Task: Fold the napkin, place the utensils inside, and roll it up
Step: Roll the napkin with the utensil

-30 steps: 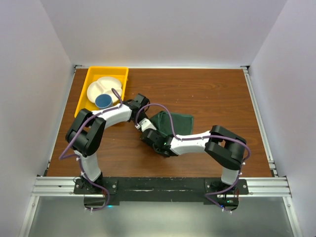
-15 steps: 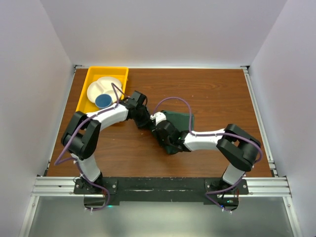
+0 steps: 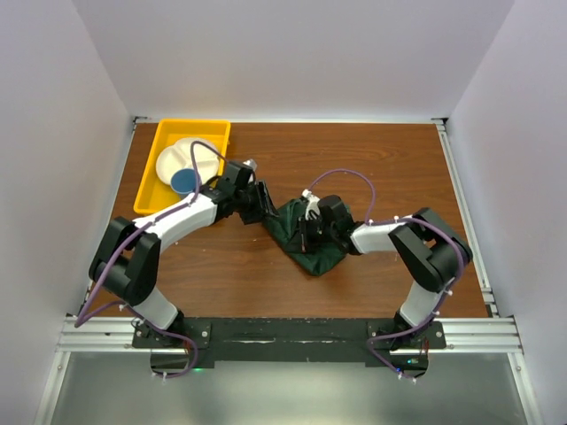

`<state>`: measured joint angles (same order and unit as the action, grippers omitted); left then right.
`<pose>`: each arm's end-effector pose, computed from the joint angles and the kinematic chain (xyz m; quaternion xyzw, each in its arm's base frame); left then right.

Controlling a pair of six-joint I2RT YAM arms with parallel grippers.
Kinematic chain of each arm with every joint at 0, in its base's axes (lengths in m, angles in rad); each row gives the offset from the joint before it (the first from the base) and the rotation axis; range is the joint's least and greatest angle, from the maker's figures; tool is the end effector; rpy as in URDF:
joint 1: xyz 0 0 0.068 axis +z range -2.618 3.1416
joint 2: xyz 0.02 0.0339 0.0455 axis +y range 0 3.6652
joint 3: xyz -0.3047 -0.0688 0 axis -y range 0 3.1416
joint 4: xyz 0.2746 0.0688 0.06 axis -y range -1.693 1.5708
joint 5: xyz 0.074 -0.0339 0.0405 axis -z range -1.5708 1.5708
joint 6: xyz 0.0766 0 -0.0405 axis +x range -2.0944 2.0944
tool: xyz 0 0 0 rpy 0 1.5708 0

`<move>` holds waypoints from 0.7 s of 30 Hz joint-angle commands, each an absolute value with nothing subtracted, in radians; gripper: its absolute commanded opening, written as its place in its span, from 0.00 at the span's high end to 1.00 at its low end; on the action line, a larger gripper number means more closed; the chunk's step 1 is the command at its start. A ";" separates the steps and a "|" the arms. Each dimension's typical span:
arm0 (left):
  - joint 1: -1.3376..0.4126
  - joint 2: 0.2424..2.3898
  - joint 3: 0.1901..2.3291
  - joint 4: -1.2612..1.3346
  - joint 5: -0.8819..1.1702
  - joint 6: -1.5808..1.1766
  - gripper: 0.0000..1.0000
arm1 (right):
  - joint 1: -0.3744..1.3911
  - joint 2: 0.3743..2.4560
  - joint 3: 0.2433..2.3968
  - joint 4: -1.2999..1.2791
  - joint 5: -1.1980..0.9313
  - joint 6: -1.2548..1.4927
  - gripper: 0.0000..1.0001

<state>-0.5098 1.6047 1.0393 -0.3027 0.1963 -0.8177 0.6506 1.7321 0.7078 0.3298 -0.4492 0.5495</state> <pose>0.3337 -0.2037 0.2078 -0.1100 0.9285 -0.2835 0.2131 0.2765 0.2523 0.1193 -0.1390 0.8769 0.4000 0.2275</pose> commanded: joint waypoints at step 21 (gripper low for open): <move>-0.505 1.739 0.900 0.150 0.469 -0.994 0.89 | 0.431 2.099 0.611 0.652 -0.848 0.795 1.00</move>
